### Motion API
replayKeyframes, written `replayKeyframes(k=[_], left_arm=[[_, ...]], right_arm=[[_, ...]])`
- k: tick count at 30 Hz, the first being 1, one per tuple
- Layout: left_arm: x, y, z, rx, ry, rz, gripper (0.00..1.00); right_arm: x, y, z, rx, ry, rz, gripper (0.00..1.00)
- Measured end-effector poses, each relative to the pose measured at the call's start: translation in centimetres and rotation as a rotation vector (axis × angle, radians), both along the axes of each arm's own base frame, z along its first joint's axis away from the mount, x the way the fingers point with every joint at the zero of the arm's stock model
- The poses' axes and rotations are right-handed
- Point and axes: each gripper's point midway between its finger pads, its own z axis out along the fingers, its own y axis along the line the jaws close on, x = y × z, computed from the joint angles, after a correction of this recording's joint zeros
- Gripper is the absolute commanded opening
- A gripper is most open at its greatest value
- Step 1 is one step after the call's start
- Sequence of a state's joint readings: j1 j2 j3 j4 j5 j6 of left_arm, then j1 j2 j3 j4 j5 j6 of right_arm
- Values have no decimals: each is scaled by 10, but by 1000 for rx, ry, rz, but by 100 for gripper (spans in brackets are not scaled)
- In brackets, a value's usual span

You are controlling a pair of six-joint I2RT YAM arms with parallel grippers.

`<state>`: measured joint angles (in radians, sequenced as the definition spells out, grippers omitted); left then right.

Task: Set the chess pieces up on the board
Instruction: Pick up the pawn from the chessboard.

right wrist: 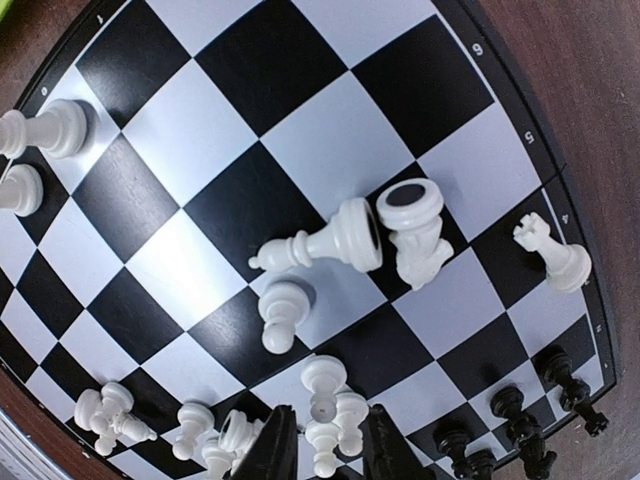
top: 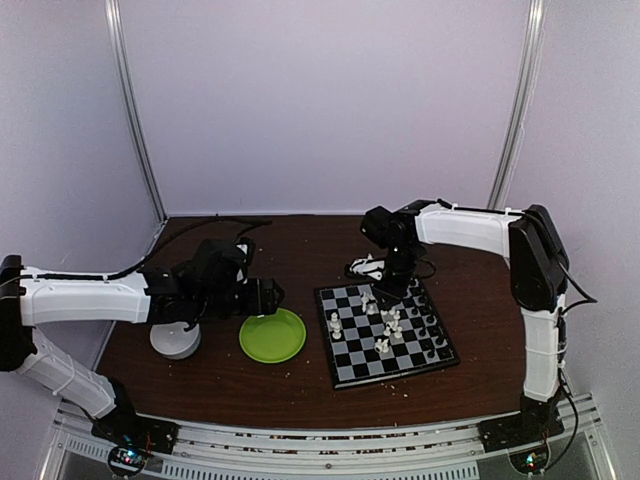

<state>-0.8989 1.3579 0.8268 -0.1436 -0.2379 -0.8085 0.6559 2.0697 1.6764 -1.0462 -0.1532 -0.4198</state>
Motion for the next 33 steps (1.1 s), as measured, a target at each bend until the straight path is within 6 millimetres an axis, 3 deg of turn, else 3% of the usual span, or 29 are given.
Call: replayKeyframes(k=[8,33], left_arm=[[-1,-1,-3,7,6,-4,77],[-4,-4,-4,5,7,-15,77]], right_arm=[[-1,0,-11,-9,23,0,14],[-4,3,-10,8,39,3,0]])
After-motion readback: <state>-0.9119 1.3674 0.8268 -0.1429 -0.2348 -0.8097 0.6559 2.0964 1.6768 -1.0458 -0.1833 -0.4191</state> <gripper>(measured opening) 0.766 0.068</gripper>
